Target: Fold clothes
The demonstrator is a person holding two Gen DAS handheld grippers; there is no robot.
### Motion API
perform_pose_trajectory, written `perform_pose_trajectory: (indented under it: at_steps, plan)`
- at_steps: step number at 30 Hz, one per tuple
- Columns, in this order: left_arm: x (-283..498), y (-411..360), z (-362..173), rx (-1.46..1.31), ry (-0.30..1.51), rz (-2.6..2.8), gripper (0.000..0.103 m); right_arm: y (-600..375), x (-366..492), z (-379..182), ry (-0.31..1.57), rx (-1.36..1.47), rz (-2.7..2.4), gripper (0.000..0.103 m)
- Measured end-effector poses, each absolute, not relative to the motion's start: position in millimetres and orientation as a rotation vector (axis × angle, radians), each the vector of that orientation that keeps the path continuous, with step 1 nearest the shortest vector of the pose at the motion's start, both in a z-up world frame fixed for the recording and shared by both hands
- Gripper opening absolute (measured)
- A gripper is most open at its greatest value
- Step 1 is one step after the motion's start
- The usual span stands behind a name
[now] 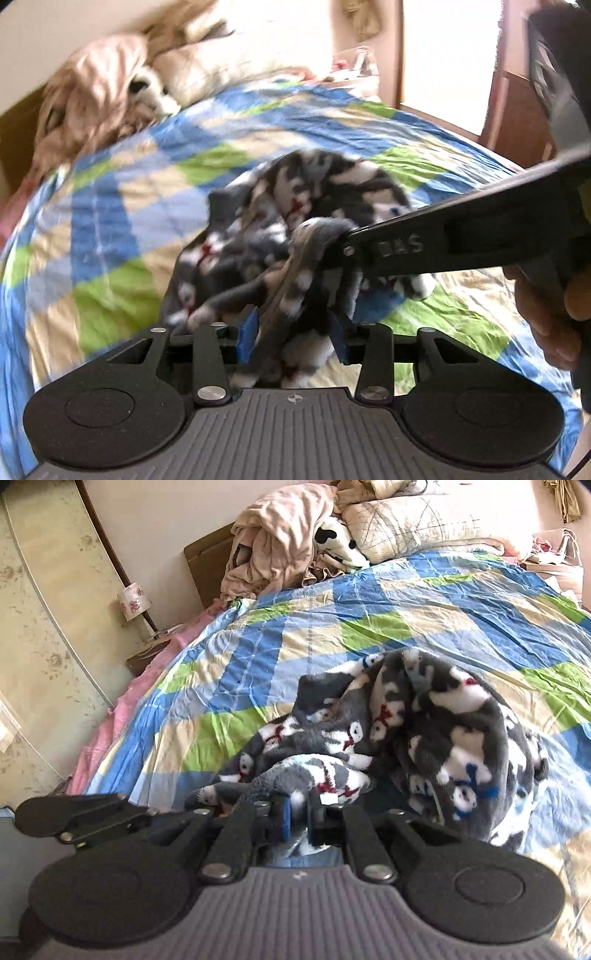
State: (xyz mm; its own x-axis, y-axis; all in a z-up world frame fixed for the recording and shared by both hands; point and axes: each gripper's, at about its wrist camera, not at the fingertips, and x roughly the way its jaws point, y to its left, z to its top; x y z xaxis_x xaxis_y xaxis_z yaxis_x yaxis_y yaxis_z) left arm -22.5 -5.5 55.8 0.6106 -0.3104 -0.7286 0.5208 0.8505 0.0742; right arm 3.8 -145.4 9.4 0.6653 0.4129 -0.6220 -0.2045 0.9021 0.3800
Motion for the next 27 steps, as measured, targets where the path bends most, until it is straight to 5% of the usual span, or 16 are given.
perform_pose_trajectory:
  at_steps: [9,11,14,17,21,27]
  plan:
    - [-28,-33,45,0.465,0.717,-0.536,0.055,-150,4,22,0.755,0.311,0.377,0.010]
    - [-20,-40,39,0.505,0.740,-0.478,0.024,-149,2,22,0.755,0.315,0.381,0.010]
    - [-1,-29,46,0.370,0.803,-0.466,0.016,-147,0,20,0.745,0.311,0.368,0.010]
    - [7,-17,55,0.289,0.817,-0.450,0.015,-153,-3,22,0.718,0.338,0.357,0.016]
    - [18,1,73,0.186,0.810,-0.417,0.015,-162,-11,22,0.684,0.398,0.342,0.044]
    - [36,26,95,0.019,0.814,-0.368,0.015,-172,-29,4,0.674,0.584,0.319,0.052]
